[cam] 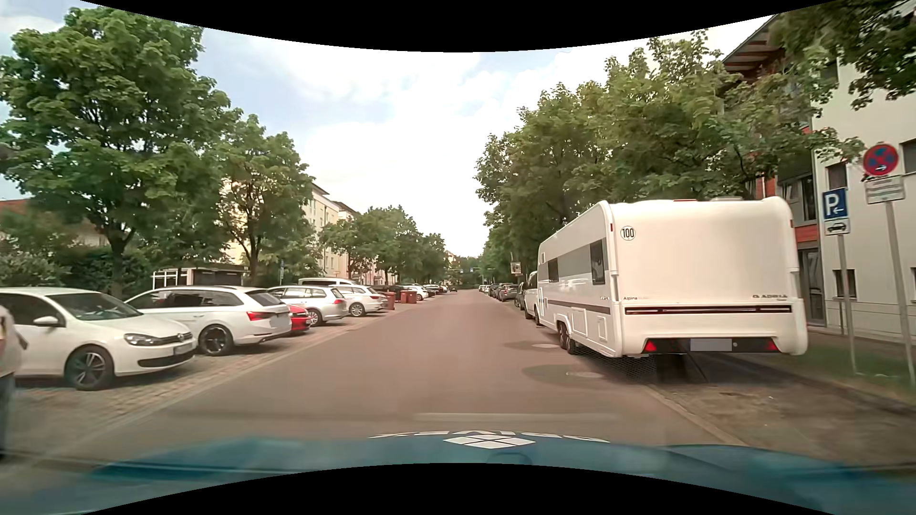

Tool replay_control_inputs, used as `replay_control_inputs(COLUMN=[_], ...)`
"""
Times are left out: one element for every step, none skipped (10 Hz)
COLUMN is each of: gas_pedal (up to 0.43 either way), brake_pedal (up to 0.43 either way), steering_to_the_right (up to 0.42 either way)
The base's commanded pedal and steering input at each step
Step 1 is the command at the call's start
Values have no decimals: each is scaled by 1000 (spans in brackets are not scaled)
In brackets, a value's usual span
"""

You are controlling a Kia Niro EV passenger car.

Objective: Follow the waypoints while adhering to traffic rules and regulations

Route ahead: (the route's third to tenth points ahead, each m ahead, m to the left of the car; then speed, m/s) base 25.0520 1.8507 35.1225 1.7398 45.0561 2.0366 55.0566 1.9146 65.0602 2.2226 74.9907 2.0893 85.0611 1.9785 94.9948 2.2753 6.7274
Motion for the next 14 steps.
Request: replay_control_inputs(gas_pedal=[157, 157, 157, 157, 157, 157, 157, 157, 157, 157, 157, 157, 157, 157], brake_pedal=[0, 0, 0, 0, 0, 0, 0, 0, 0, 0, 0, 0, 0, 0], steering_to_the_right=[3, 4, 2, 0, 0, 2, 2, 1, 2, 2, 1, 1, 1, 1])
